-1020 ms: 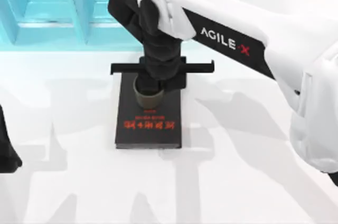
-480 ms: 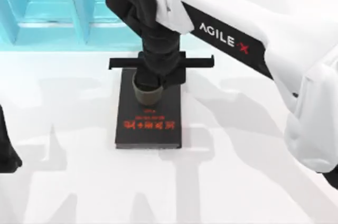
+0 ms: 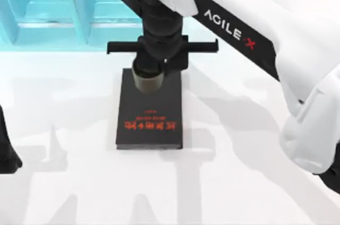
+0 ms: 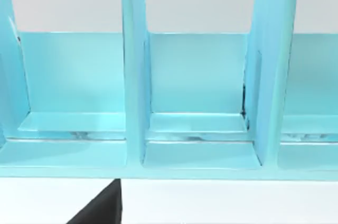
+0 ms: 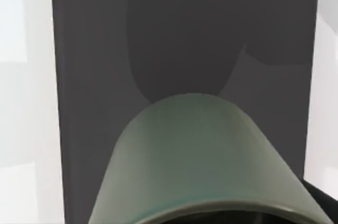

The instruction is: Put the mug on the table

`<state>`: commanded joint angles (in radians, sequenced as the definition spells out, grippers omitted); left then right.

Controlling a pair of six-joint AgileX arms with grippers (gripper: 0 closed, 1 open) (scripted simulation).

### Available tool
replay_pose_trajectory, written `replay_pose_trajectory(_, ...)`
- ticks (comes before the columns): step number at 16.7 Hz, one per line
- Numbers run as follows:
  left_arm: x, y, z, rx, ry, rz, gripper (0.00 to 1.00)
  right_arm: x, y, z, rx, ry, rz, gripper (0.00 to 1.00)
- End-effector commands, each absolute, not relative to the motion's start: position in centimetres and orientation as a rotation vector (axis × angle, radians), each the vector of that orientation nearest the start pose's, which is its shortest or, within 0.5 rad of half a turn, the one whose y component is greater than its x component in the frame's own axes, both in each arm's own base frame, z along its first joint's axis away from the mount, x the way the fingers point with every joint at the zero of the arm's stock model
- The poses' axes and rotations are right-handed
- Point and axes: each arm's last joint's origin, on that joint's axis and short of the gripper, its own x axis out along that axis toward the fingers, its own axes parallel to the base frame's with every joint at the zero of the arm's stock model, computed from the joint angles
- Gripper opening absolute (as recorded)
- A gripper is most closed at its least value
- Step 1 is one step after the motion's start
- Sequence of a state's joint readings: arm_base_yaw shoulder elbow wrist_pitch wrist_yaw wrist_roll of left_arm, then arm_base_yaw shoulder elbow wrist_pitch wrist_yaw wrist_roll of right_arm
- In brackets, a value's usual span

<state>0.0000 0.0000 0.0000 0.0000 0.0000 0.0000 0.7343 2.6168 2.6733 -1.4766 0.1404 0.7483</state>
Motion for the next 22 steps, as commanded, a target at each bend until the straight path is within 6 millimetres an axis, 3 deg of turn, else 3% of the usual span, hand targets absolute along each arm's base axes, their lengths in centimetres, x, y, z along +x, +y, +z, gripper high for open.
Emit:
replay_pose_trajectory(4, 10.6, -0.1, 16.0, 0.000, 0.000, 0.000, 1.00, 37.7, 34.4, 20.9, 0.012, 1.371, -0.002, 0.00)
replay_pose_trajectory(6, 10.6, -0.1, 16.0, 0.000, 0.000, 0.000, 1.00, 38.1, 33.5, 21.3, 0.011, 1.377, -0.004, 0.00)
replay_pose_trajectory(9, 10.6, -0.1, 16.0, 0.000, 0.000, 0.000, 1.00, 39.0, 30.1, 22.4, 0.001, 1.406, -0.017, 0.00)
replay_pose_trajectory(12, 10.6, -0.1, 16.0, 0.000, 0.000, 0.000, 1.00, 39.6, 25.5, 23.3, -0.015, 1.455, -0.031, 0.00)
replay_pose_trajectory(17, 10.6, -0.1, 16.0, 0.000, 0.000, 0.000, 1.00, 38.7, 18.0, 24.2, -0.029, 1.542, -0.039, 0.00)
replay_pose_trajectory(19, 10.6, -0.1, 16.0, 0.000, 0.000, 0.000, 1.00, 38.2, 16.3, 24.6, -0.025, 1.550, -0.034, 0.00)
replay_pose_trajectory(22, 10.6, -0.1, 16.0, 0.000, 0.000, 0.000, 1.00, 38.1, 15.8, 24.8, -0.023, 1.551, -0.032, 0.00)
